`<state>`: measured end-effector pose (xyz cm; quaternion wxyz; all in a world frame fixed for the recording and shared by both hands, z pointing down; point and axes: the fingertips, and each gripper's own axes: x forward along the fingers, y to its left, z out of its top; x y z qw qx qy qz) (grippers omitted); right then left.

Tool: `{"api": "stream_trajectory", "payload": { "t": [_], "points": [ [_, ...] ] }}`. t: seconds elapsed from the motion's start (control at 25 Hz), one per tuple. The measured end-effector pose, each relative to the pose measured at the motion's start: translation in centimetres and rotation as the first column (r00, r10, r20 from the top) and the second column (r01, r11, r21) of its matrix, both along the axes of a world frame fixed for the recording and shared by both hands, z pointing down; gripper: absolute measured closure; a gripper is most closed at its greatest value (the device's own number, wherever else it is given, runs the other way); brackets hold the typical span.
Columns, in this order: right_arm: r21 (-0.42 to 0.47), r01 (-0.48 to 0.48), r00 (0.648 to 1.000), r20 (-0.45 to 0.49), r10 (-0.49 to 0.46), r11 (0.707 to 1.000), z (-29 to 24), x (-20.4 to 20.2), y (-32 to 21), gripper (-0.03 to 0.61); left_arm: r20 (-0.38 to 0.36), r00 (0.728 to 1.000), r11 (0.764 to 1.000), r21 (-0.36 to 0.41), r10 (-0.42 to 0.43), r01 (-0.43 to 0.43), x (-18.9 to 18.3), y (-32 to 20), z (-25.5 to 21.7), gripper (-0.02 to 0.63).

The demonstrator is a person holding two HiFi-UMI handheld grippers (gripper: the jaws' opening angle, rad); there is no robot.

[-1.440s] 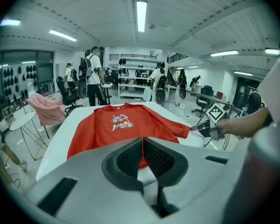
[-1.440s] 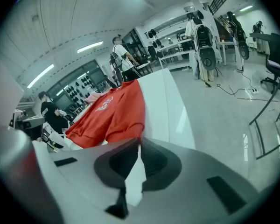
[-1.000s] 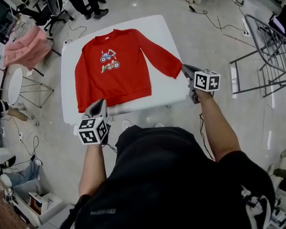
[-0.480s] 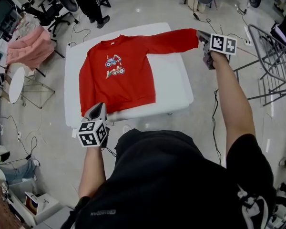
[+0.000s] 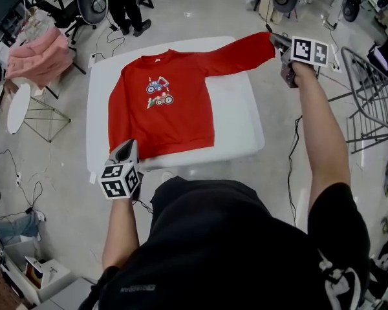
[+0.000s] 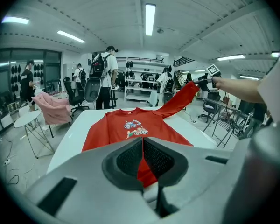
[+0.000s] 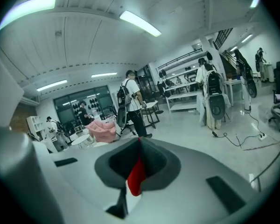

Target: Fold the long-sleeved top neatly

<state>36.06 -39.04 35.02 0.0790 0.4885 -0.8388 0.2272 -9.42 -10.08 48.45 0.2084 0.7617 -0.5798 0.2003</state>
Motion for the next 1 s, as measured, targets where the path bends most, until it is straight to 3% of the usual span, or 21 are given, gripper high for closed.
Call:
{"api": "stream_trajectory", "payload": {
  "t": [0.2, 0.48, 0.84, 1.0],
  "points": [
    [0.030, 0.169, 0.985, -0.052, -0.167, 0.985, -2.9, -8.2, 1.2, 0.566, -0.003, 1.000, 1.000, 0.011, 0.007, -0.007, -1.2, -1.3, -0.2, 0.604],
    [0.013, 0.353, 0.929, -0.125, -0.349, 0.935, -4.5, -20.4, 2.2, 0.566, -0.016, 0.999, 1.000, 0.007, -0.029, 0.029, -4.0, -1.3, 0.3, 0.604],
    [-0.104, 0.476, 0.842, -0.233, -0.486, 0.873, -0.9, -34.6, 2.4, 0.565, -0.036, 0.995, 0.996, -0.011, -0.094, 0.093, -8.2, 0.1, 1.2, 0.604],
    [-0.144, 0.476, 0.831, -0.251, -0.497, 0.868, 1.4, -39.0, 1.2, 0.565, -0.047, 0.991, 0.992, -0.018, -0.128, 0.127, -10.2, 0.7, 1.6, 0.604]
  ]
}}
